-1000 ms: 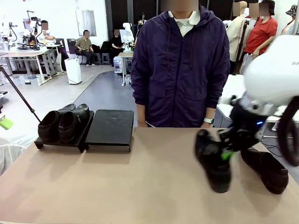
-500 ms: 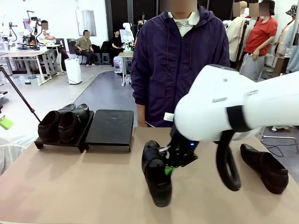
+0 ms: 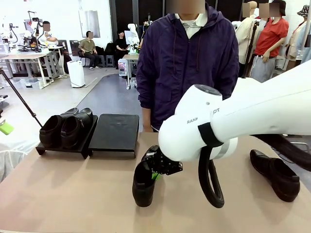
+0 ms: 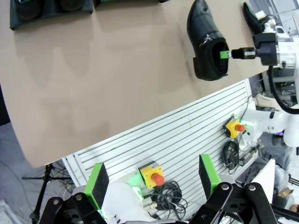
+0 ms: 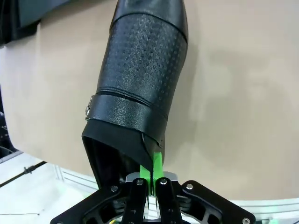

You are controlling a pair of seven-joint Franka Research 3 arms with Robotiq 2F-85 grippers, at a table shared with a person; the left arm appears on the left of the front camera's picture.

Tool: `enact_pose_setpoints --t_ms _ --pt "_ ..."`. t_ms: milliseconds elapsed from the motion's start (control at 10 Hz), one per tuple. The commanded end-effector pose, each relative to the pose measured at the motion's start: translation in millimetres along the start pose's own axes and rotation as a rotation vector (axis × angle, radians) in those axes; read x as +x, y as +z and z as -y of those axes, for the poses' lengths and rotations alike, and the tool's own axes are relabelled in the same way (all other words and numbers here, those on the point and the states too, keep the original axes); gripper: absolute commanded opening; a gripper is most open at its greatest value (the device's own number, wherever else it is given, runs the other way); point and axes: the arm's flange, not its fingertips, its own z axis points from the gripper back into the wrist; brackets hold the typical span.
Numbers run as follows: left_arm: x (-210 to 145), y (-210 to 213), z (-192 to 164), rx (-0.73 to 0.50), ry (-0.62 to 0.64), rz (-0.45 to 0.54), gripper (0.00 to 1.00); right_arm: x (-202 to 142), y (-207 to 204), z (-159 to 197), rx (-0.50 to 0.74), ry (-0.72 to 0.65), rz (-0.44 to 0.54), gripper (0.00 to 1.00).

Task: Organize the shoes by placing them on the stand.
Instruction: Pick up one Shoe and place it in the middle of the table.

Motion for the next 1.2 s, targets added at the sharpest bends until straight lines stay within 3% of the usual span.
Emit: enact_pose_setpoints --t_ms 0,600,800,1100 --pt "-1.4 1.8 -0.8 -0.014 -0.010 0.000 1.00 -0.3 -11.3 -12.6 -0.035 0.008 -0.014 0.00" --pt "-1.4 1.8 -0.8 -0.014 -0.010 0.000 1.00 -2.1 -19.9 9.7 -0.047 0.090 -0.104 0.00" --pt "-1.4 1.8 -0.8 -0.014 -0.010 0.000 1.00 -1.9 -18.9 10.7 -0.052 0.108 -0.117 1.00" --pt "-1.4 1.8 -0.8 -0.014 -0.010 0.000 1.00 -1.1 3.8 14.6 -0.051 0.147 -0.120 1.00"
